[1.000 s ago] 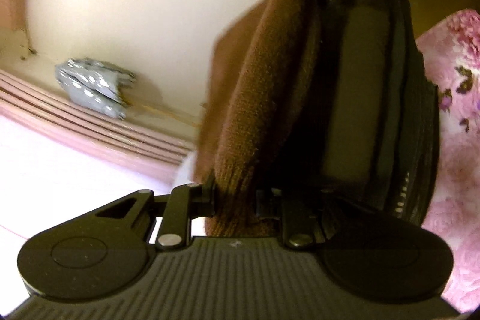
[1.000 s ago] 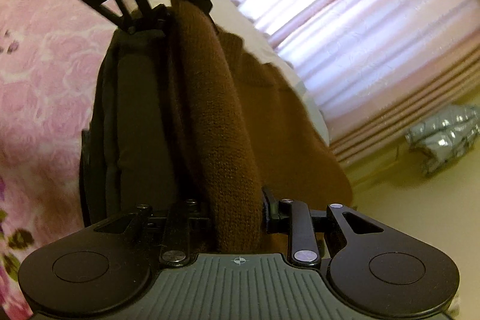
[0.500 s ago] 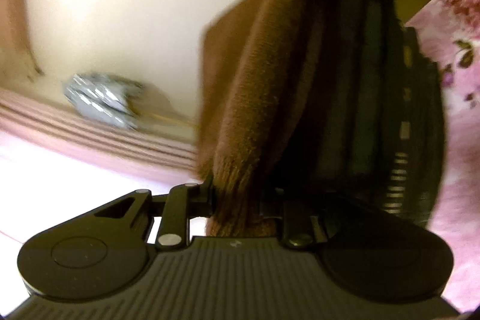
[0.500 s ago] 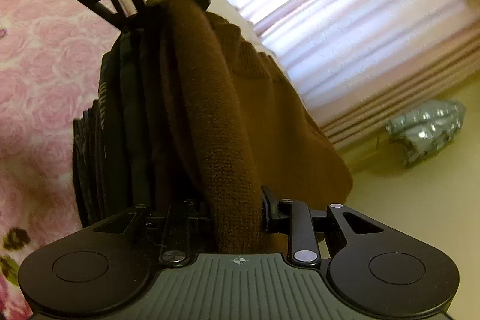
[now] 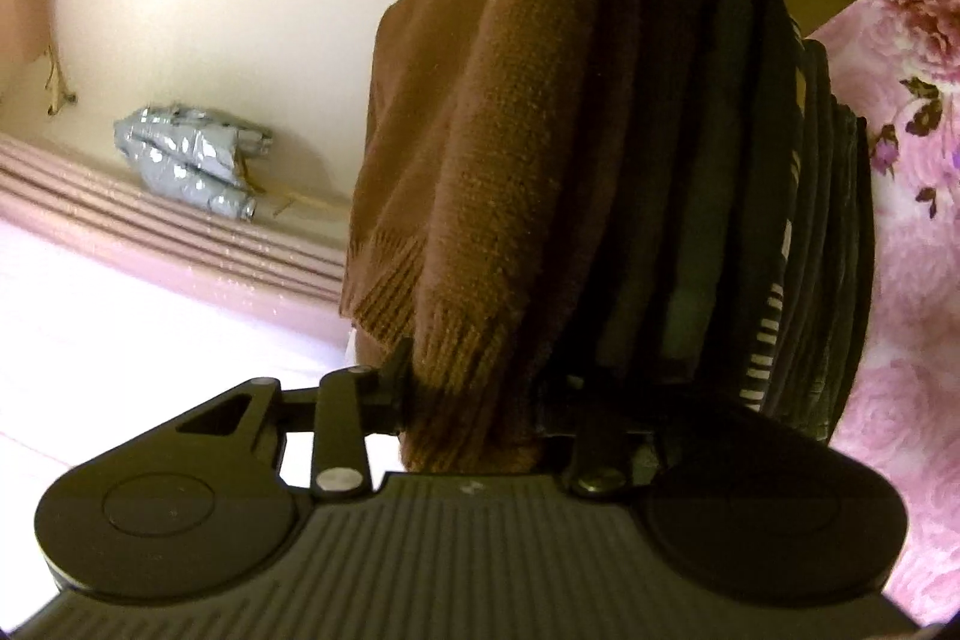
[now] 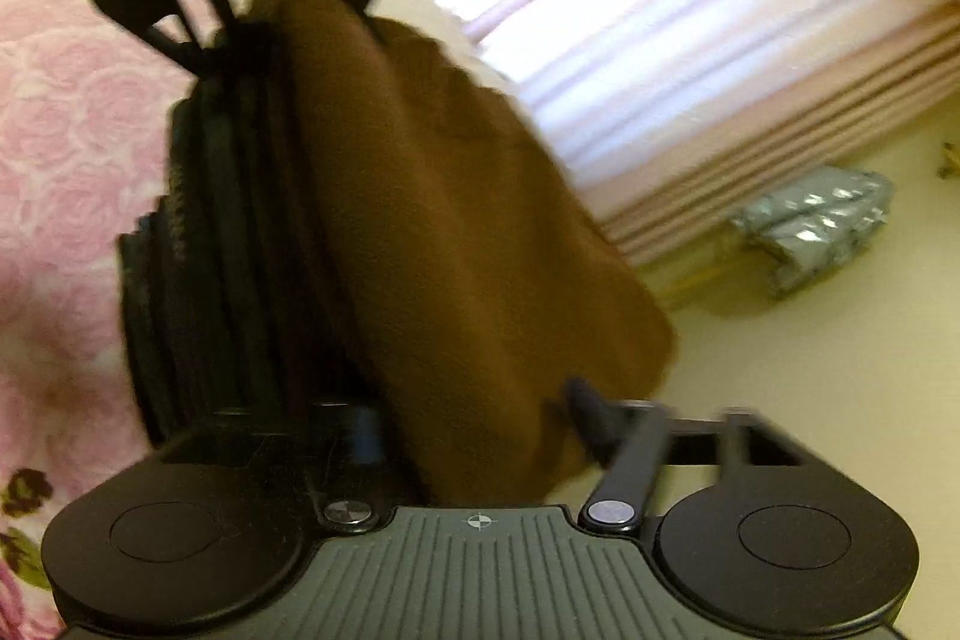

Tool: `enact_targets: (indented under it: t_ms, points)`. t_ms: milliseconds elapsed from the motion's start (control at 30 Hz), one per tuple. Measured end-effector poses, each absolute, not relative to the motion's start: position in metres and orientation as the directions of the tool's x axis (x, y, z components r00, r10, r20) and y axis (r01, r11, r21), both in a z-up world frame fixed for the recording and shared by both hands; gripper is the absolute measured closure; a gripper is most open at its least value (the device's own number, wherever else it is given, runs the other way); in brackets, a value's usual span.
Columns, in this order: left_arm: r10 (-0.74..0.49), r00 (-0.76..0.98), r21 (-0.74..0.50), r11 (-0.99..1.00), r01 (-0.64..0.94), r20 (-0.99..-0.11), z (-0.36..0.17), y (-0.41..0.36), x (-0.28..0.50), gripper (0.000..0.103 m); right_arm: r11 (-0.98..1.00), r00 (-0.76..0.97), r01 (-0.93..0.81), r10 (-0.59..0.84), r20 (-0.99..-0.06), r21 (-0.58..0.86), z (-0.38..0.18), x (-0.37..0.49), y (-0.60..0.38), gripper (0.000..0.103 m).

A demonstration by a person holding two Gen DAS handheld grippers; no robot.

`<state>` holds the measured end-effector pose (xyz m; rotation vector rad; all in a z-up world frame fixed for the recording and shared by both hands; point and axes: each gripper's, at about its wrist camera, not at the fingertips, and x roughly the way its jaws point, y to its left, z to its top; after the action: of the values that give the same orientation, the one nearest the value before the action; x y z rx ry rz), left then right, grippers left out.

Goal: Fold clothes
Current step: 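Lower the folded cardigan onto the top of the clothes stack with both tools, then open both tools and press the cardigan flat on the stack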

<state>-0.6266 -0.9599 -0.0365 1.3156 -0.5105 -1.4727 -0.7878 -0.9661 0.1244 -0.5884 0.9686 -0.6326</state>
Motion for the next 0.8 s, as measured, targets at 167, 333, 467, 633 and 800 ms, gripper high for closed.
enact_targets:
  t_ms: [167, 333, 467, 633, 800]
  points:
    - [-0.861, 0.153, 0.796, -0.364, 0.483, -0.486, -0.015, -0.97, -0.614, 0.062, 0.826, 0.54, 0.373, -0.563, -0.625, -0.422, 0.168, -0.822, -0.971, 0.03]
    - [-0.846, 0.123, 0.696, -0.335, 0.635, -0.519, 0.016, -0.963, -0.576, 0.059, 0.878, 0.732, 0.464, -0.455, -0.507, -0.118, 0.214, -0.846, -0.999, 0.03]
    - [-0.863, 0.13, 0.589, -0.215, 0.779, -0.487, 0.053, -0.968, -0.552, 0.06, 0.827, 0.754, 0.557, -0.464, -0.465, 0.079, 0.216, -0.846, -1.051, 0.03]
    - [-0.881, 0.067, 0.425, -0.159, 0.891, -0.469, 0.085, -1.004, -0.552, 0.06, 0.763, 0.703, 0.623, -0.45, -0.55, 0.172, 0.186, -0.849, -1.094, 0.03]
    - [-0.836, 0.026, 0.33, -0.188, 0.925, -0.548, 0.076, -1.044, -0.57, 0.06, 0.715, 0.621, 0.683, -0.459, -0.635, 0.15, 0.155, -0.87, -1.101, 0.03]
